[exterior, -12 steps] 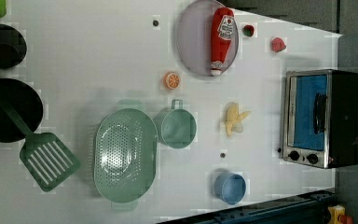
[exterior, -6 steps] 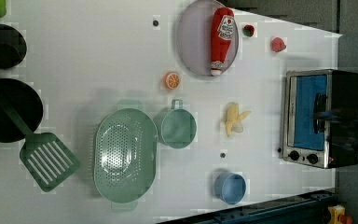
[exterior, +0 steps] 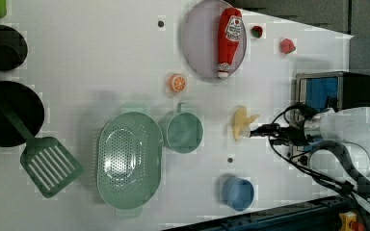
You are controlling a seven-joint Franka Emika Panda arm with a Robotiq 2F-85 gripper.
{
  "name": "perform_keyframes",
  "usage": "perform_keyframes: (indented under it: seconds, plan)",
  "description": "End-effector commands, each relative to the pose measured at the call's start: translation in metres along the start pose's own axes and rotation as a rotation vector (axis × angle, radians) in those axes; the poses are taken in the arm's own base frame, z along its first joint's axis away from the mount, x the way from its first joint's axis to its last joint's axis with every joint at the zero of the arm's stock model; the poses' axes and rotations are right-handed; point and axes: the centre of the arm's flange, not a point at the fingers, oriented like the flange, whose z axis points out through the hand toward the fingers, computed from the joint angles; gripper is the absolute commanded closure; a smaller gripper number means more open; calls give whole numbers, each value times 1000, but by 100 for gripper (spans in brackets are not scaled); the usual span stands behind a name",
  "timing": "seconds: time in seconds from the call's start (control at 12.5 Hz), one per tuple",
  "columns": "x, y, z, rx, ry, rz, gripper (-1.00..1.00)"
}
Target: Pick Banana and place it in mug.
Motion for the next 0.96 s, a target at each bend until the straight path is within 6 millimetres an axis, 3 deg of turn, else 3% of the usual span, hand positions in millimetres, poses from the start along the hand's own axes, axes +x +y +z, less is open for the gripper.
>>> perform_keyframes:
  seconds: [0.08, 0.32, 0.56, 0.64, 0.96]
  plan:
    - [13, -8, -11, 13, 96, -175, -100]
    - [23, -12, 35, 15, 114, -179, -100]
    - [24, -16, 63, 16, 116, -187, -100]
    - [24, -15, 69, 15, 112, -186, -91]
    - [26, -15, 71, 17, 120, -185, 6]
